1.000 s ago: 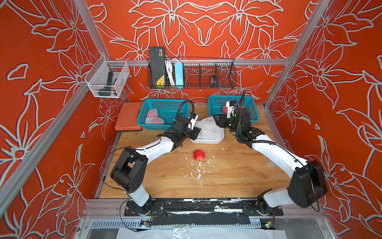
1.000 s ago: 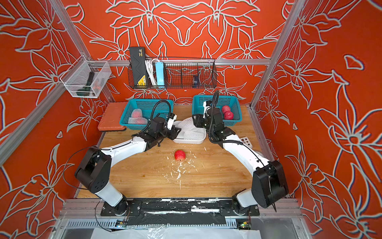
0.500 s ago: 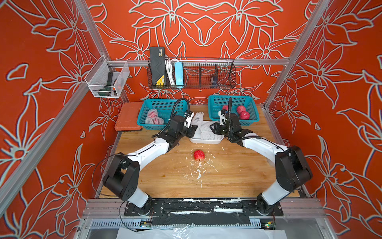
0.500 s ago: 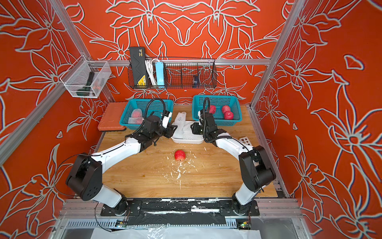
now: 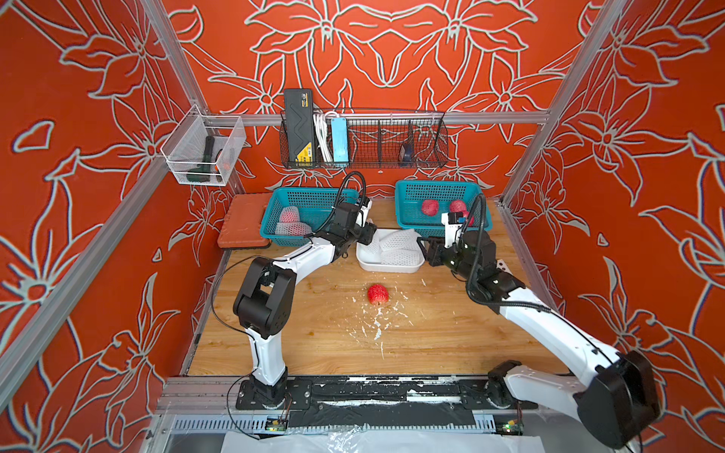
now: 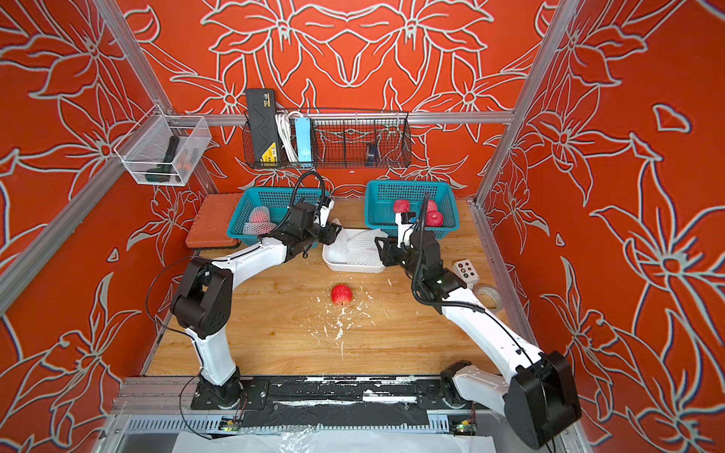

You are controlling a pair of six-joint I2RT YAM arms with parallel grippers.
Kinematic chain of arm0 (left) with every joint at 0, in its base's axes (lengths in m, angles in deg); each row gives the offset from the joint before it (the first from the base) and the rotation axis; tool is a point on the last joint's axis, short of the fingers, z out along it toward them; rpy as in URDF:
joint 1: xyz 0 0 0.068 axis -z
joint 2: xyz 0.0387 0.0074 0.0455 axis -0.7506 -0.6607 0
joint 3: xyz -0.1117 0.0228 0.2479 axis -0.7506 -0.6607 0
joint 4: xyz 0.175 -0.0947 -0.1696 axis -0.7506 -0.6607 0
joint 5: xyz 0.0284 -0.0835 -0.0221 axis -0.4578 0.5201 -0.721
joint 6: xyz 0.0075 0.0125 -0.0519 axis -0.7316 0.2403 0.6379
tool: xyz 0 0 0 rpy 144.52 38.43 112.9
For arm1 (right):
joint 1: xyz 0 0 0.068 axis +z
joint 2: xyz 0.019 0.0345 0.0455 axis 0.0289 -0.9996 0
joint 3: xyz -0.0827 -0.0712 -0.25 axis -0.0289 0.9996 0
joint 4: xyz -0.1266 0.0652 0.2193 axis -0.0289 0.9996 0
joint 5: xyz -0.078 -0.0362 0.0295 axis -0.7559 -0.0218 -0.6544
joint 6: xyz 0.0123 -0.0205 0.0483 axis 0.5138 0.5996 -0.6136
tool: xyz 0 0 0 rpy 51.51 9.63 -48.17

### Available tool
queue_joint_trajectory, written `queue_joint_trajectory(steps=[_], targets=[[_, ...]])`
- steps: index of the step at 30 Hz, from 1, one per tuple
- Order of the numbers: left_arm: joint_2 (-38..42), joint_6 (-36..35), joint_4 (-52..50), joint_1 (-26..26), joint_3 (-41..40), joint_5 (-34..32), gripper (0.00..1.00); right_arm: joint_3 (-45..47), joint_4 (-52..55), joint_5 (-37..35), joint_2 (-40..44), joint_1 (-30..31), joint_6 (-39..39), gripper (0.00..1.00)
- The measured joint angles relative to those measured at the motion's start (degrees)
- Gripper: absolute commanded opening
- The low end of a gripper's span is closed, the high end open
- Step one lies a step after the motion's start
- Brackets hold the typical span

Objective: Remove foam nets from apples
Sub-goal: Place the foam net into the storage box, then pick up the apple from the center of the board.

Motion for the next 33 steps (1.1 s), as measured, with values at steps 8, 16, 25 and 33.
queue_joint_trajectory(steps=[8, 16, 25, 33], targets=[[10.5, 0.7, 3.8, 3.9, -10.2, 1.2, 0.65, 5.9, -2.2, 3.0, -0.5, 0.0, 4.3, 0.52], [30.6, 7.2, 11.8, 2.1, -24.1, 1.8, 0.89, 7.5, -5.7, 8.4, -0.7, 4.8, 9.9, 0.76], [54.6, 15.5, 6.6, 2.6, -49.7, 2.8, 0.98, 3.7, 4.8, 8.2, -8.4, 14.1, 10.3, 0.87], [66.0, 23.8, -0.3, 7.2, -60.0, 3.7, 0.98, -2.8, 10.7, 6.7, -22.9, 17.0, 7.7, 0.91]])
